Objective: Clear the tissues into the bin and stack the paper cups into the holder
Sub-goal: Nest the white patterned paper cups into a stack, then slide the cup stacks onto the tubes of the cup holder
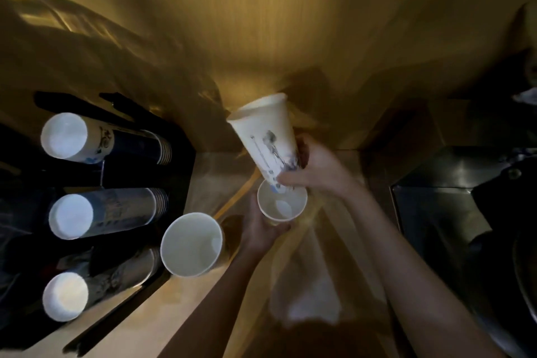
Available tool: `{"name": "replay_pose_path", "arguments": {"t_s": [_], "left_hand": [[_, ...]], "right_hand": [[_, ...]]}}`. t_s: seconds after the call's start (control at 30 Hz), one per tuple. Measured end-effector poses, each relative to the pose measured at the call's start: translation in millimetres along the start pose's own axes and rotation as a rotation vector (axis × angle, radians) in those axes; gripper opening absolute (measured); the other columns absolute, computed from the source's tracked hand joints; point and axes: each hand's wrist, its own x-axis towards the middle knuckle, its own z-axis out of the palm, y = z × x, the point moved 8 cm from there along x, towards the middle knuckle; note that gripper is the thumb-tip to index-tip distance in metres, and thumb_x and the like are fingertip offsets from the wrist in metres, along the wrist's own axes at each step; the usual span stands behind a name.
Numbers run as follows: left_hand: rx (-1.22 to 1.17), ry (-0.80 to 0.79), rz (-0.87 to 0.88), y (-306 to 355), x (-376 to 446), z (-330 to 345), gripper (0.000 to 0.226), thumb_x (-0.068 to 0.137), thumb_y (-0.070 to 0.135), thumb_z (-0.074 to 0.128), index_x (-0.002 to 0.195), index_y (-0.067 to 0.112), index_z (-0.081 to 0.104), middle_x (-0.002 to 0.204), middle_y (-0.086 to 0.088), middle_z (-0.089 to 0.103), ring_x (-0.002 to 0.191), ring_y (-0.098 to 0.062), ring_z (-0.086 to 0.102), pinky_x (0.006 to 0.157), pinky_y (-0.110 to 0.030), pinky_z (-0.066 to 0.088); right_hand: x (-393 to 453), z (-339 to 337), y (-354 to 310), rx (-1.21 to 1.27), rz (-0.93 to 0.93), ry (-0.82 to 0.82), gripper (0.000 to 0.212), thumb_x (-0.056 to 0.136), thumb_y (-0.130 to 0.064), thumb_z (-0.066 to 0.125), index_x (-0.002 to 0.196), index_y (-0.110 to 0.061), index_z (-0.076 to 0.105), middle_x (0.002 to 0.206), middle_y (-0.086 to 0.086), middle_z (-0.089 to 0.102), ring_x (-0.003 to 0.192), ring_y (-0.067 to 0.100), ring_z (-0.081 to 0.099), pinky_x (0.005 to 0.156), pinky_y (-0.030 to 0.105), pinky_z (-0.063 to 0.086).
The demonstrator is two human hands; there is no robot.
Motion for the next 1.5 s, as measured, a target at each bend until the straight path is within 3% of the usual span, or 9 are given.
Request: {"name": "replay_pose_path", "arguments": {"t_s": [0.13, 0.3, 0.5, 0.7, 0.8, 0.97, 1.13, 1.3, 1.5], "left_hand": [[0.018, 0.021, 0.057, -1, 2, -3, 0.084, 0.050, 0.025, 0.085, 0.117, 0.040, 0.037, 0.113, 0.024, 0.050, 0.103, 0.016, 0.052, 0.077, -0.009, 0.047], [0.031, -0.004, 0.062, -5, 7, 1, 0.091, 0.049, 0.024, 0.085, 0.127, 0.010, 0.039, 0.119, 0.004, 0.053, 0.104, 0.015, 0.050, 0.081, 0.002, 0.040], [0.035, 0.021, 0.026, -9, 9, 0, 0.097, 0.050, 0.024, 0.089, 0.130, 0.021, 0.036, 0.129, -0.002, 0.053, 0.116, -0.010, 0.053, 0.090, -0.017, 0.047], [0.087, 0.018, 0.010, -4, 5, -1, 0.087, 0.052, 0.039, 0.080, 0.125, 0.016, 0.037, 0.114, 0.011, 0.050, 0.101, 0.013, 0.049, 0.073, 0.005, 0.038], [0.105, 0.018, -0.021, -3, 2, -1, 0.080, 0.056, 0.031, 0.079, 0.122, 0.018, 0.036, 0.105, 0.019, 0.046, 0.093, 0.015, 0.047, 0.068, 0.004, 0.040], [0.116, 0.063, -0.082, 2, 1, 0, 0.089, 0.055, 0.011, 0.087, 0.126, 0.015, 0.032, 0.112, 0.006, 0.048, 0.103, -0.013, 0.050, 0.071, -0.014, 0.041], [0.174, 0.085, -0.097, 21, -5, -2, 0.094, 0.053, 0.008, 0.086, 0.129, 0.016, 0.032, 0.117, 0.001, 0.051, 0.110, -0.020, 0.050, 0.084, -0.028, 0.043], [0.186, 0.097, -0.077, 54, -16, -6, 0.093, 0.052, 0.016, 0.086, 0.130, 0.014, 0.035, 0.125, -0.007, 0.058, 0.113, -0.023, 0.055, 0.090, -0.032, 0.045], [0.157, 0.130, 0.013, 108, -48, -43, 0.088, 0.049, 0.035, 0.086, 0.124, 0.022, 0.040, 0.116, 0.002, 0.062, 0.104, -0.017, 0.060, 0.086, -0.035, 0.053]], "right_hand": [[-20, 18, 41, 0.092, 0.035, 0.158, 0.081, 0.037, -0.038, 0.078, 0.110, -0.028, 0.042, 0.114, -0.002, 0.064, 0.105, 0.013, 0.062, 0.090, 0.043, 0.054], [-32, 30, 60, -0.082, -0.037, 0.191, 0.081, 0.052, -0.041, 0.077, 0.124, -0.027, 0.043, 0.122, -0.003, 0.055, 0.117, 0.016, 0.049, 0.096, 0.044, 0.047], [-35, 27, 58, -0.102, -0.013, 0.196, 0.112, 0.051, -0.044, 0.082, 0.142, -0.028, 0.017, 0.139, -0.002, 0.045, 0.127, 0.016, 0.041, 0.104, 0.036, 0.041], [-36, 33, 47, -0.581, -0.062, 0.187, 0.111, 0.065, -0.061, 0.069, 0.146, -0.012, 0.010, 0.149, 0.006, 0.035, 0.135, 0.021, 0.032, 0.109, 0.034, 0.028], [-39, 37, 49, -0.667, -0.045, 0.181, 0.103, 0.073, -0.068, 0.053, 0.146, -0.011, 0.007, 0.151, 0.007, 0.031, 0.137, 0.021, 0.028, 0.110, 0.035, 0.024], [-32, 26, 50, -0.464, 0.026, 0.211, 0.067, 0.089, -0.052, 0.043, 0.142, -0.015, 0.026, 0.143, 0.009, 0.045, 0.129, 0.026, 0.042, 0.103, 0.039, 0.035], [-29, 8, 52, -0.139, 0.062, 0.314, 0.032, 0.093, -0.036, 0.044, 0.116, -0.019, 0.057, 0.114, 0.012, 0.066, 0.106, 0.030, 0.058, 0.088, 0.039, 0.045], [-38, -11, 32, 0.084, 0.001, 0.396, 0.020, 0.093, -0.026, 0.046, 0.099, -0.019, 0.064, 0.095, 0.004, 0.067, 0.094, 0.022, 0.059, 0.081, 0.036, 0.045], [-62, -23, -26, 0.288, -0.149, 0.440, 0.028, 0.094, -0.021, 0.046, 0.070, -0.023, 0.059, 0.069, -0.006, 0.057, 0.062, 0.003, 0.049, 0.051, 0.010, 0.039]]}}
